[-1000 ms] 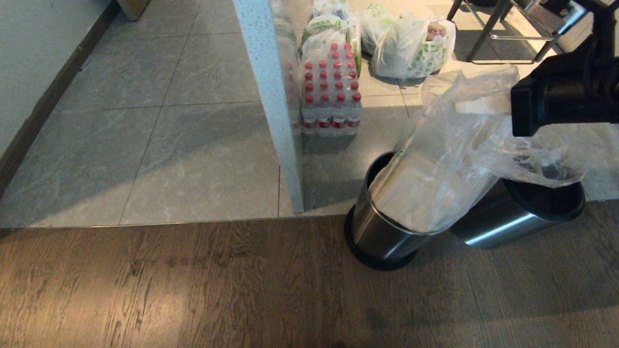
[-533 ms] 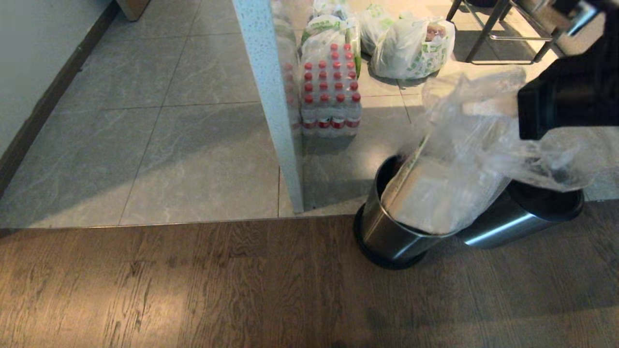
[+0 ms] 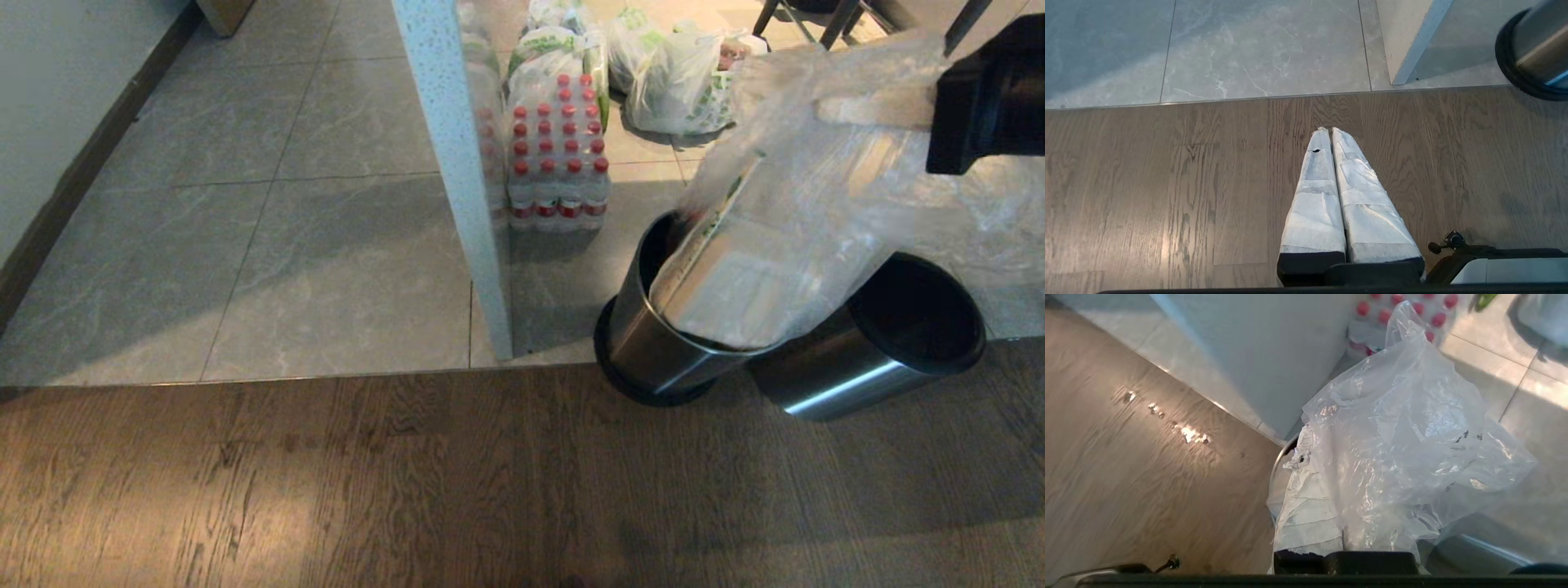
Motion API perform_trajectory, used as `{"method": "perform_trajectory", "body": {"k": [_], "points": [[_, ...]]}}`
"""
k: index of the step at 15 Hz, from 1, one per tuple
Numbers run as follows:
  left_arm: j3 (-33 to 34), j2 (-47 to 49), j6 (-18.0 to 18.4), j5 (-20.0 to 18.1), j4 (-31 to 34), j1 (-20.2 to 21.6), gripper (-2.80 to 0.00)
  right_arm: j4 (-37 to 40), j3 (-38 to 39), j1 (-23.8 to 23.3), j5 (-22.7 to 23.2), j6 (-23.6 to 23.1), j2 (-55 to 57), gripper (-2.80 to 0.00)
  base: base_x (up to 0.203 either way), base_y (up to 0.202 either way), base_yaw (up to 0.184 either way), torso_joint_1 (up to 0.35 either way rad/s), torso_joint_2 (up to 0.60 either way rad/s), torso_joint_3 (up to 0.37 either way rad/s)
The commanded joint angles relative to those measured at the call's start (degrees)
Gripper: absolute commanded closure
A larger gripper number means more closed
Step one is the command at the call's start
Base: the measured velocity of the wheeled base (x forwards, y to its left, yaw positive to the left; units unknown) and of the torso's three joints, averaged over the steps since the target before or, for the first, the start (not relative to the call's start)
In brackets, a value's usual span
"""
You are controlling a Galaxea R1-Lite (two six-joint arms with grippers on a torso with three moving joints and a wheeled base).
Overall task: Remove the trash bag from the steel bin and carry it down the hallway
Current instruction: Pick up the trash bag
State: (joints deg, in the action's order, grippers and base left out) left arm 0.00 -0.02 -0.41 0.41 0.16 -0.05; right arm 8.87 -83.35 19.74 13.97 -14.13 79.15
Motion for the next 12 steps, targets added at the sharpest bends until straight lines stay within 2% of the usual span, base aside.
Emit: {"method": "perform_trajectory", "body": {"k": [1, 3, 6, 7, 10, 12], "points": [[0.09, -0.06, -0.03, 0.02, 0.02, -0.04, 0.00, 0.23, 1.38, -0.01, 0.14, -0.25, -0.94, 0.00, 0.000, 0.000, 0.000, 0.000, 0.00, 0.000], [0.09, 0.02, -0.03, 0.02, 0.02, -0.04, 0.00, 0.11, 6.00, -0.06, 0.19, -0.46, -1.87, 0.00, 0.000, 0.000, 0.000, 0.000, 0.00, 0.000], [0.09, -0.04, -0.03, 0.02, 0.02, -0.04, 0.00, 0.27, 0.74, 0.01, 0.31, -0.11, -2.16, 0.00, 0.000, 0.000, 0.000, 0.000, 0.00, 0.000], [0.09, 0.02, -0.03, 0.02, 0.02, -0.04, 0.00, 0.63, 1.62, 0.00, 0.23, -0.15, -2.79, 0.00, 0.000, 0.000, 0.000, 0.000, 0.00, 0.000], [0.09, 0.02, -0.03, 0.02, 0.02, -0.04, 0.00, 3.54, 13.31, -0.05, -1.03, 0.27, -4.21, 0.00, 0.000, 0.000, 0.000, 0.000, 0.00, 0.000], [0.09, 0.02, -0.03, 0.02, 0.02, -0.04, 0.00, 5.10, 13.01, -0.05, -1.37, 0.51, -4.08, 0.00, 0.000, 0.000, 0.000, 0.000, 0.00, 0.000]]}}
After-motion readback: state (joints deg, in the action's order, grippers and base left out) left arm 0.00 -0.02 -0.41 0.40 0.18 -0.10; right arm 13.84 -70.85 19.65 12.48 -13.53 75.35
